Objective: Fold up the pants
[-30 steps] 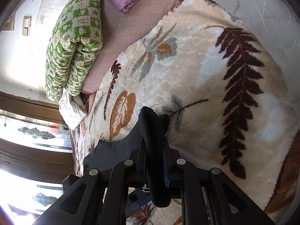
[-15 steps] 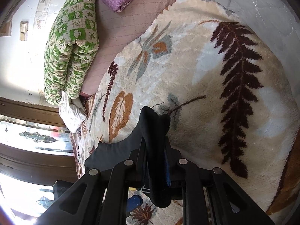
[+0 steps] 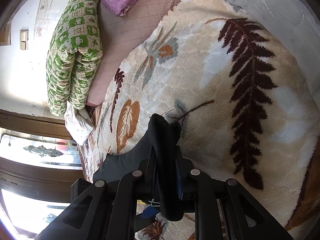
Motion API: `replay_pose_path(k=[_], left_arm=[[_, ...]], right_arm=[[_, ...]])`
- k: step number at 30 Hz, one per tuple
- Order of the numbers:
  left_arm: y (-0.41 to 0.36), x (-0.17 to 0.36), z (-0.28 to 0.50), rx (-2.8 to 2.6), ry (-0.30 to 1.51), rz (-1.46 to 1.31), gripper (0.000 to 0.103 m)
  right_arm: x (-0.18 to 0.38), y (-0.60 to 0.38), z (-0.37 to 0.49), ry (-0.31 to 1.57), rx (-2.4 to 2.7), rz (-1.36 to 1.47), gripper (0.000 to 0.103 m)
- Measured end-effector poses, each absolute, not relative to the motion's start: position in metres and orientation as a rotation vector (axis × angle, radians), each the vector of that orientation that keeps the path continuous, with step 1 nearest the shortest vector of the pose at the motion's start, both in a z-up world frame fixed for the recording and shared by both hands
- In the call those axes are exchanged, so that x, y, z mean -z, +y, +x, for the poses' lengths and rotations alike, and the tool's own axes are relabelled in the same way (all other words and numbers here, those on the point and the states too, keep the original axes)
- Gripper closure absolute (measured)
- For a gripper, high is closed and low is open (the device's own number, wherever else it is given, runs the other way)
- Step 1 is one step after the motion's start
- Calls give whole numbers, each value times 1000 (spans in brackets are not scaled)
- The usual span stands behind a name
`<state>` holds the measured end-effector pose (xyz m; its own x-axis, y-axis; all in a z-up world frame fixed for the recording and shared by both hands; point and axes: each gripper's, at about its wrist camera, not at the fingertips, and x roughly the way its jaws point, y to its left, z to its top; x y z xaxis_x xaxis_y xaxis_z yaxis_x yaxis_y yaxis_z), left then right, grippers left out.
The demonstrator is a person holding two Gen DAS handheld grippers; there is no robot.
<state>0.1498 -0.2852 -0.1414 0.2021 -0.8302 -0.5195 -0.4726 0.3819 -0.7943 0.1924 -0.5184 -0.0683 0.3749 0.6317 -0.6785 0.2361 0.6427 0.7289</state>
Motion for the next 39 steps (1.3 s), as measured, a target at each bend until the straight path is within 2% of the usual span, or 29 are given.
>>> replay_pose_path(k=[4,10,20,30,39], left_arm=[[-288,147,155,369,1474,-1260,96],[-282,139,157,403,1476,-1276,97],[-241,108,153,434,1415,-1330,96],[-166,101,156,369,1346,-1397,96],[-91,137,154,243,1359,-1439,96]], right_arm=[[74,-519,191,1202,-291,910,86],[75,-521,185,1189,-277,923,86],[30,-487,178,1156,-292,832,87],[-4,-400,190,1173,-367,749,87],[27,-306,206,1257,-440,734,86]])
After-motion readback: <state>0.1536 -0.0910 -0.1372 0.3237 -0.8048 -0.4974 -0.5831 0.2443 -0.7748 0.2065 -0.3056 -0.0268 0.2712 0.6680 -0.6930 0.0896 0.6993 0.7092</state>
